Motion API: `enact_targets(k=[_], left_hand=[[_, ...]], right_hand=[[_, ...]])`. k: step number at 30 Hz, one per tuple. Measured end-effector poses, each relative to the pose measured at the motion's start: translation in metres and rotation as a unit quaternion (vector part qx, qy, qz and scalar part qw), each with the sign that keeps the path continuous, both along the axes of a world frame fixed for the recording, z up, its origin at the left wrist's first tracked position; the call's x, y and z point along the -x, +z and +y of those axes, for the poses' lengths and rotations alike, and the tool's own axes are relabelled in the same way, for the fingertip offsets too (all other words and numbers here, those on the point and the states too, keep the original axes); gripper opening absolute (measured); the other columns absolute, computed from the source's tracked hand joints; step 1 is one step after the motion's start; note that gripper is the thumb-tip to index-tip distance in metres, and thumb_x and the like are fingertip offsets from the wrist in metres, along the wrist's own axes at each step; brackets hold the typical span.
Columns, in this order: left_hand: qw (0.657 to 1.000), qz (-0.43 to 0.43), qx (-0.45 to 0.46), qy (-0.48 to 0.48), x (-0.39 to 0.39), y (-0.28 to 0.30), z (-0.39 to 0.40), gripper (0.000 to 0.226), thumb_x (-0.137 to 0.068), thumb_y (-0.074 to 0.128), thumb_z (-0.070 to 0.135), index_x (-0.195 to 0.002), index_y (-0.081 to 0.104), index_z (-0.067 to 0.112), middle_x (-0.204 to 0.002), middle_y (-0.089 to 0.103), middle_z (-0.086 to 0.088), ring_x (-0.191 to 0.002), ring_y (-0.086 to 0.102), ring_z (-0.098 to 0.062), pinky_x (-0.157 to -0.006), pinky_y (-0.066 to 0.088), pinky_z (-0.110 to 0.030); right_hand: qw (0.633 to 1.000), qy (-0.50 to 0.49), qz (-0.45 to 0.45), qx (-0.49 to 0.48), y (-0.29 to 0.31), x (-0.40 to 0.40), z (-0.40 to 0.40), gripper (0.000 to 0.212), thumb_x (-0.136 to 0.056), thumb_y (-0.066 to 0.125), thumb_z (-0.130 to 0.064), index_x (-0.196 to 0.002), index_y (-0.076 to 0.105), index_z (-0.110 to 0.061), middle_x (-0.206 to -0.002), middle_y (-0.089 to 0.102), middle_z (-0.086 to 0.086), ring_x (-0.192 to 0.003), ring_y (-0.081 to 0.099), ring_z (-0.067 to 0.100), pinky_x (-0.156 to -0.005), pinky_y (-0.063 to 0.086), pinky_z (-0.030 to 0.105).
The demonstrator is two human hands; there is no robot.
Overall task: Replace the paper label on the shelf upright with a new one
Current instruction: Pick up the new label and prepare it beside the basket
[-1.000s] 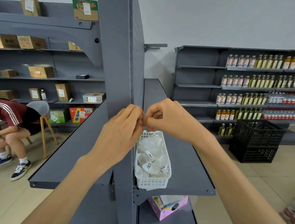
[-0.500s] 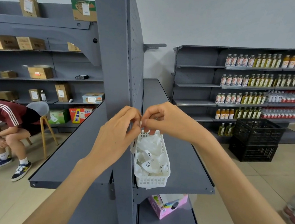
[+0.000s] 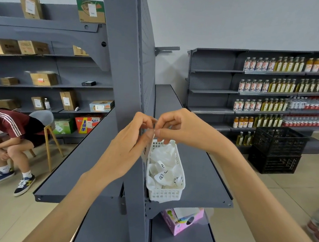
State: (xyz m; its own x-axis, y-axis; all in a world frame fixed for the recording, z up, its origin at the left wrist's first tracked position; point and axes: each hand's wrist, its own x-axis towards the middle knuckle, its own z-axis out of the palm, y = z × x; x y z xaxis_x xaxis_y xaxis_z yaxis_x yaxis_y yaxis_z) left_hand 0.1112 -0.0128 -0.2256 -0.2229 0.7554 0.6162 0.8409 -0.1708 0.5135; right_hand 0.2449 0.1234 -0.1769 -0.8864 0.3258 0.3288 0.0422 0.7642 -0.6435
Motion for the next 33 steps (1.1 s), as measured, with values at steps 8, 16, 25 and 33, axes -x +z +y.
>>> enact_targets(k=[8,16,25,33], left_hand=[[0.999,-0.041,0.008,0.026,0.009,0.003,-0.002,0.006,-0.098,0.06,0.025,-0.095,0.065,0.023,-0.083,0.07,0.012,-0.077,0.065,-0.001,-0.061,0.047,-0.017],[0.998,-0.048,0.037,0.018,0.009,0.005,-0.006,0.012,-0.1,0.056,0.021,-0.091,0.063,0.016,-0.076,0.066,0.01,-0.066,0.061,0.001,-0.056,0.041,-0.016],[0.997,-0.021,0.073,0.003,0.019,0.004,-0.007,0.012,-0.1,0.054,0.024,-0.092,0.061,0.019,-0.079,0.065,0.005,-0.065,0.06,-0.001,-0.055,0.041,-0.016],[0.996,-0.011,0.085,0.006,0.02,0.007,-0.004,0.012,-0.1,0.054,0.025,-0.094,0.062,0.018,-0.082,0.066,0.003,-0.07,0.062,-0.004,-0.058,0.043,-0.018]], right_hand=[[1.0,-0.005,-0.006,-0.022,-0.001,0.0,0.001,0.009,-0.09,0.073,-0.021,-0.09,0.075,-0.012,-0.082,0.08,0.004,-0.076,0.077,0.023,-0.084,0.06,0.033],[0.999,0.008,-0.028,-0.029,-0.002,0.006,-0.003,0.012,-0.093,0.065,-0.016,-0.087,0.075,-0.011,-0.081,0.08,0.008,-0.077,0.076,0.021,-0.07,0.053,0.018],[0.997,0.031,-0.044,-0.057,-0.001,0.006,-0.003,0.015,-0.095,0.063,-0.015,-0.089,0.075,-0.01,-0.084,0.08,0.006,-0.077,0.076,0.019,-0.086,0.059,0.047],[0.996,0.034,-0.049,-0.067,0.001,0.005,-0.001,0.014,-0.095,0.063,-0.015,-0.089,0.075,-0.01,-0.083,0.079,0.005,-0.078,0.075,0.022,-0.087,0.059,0.046]])
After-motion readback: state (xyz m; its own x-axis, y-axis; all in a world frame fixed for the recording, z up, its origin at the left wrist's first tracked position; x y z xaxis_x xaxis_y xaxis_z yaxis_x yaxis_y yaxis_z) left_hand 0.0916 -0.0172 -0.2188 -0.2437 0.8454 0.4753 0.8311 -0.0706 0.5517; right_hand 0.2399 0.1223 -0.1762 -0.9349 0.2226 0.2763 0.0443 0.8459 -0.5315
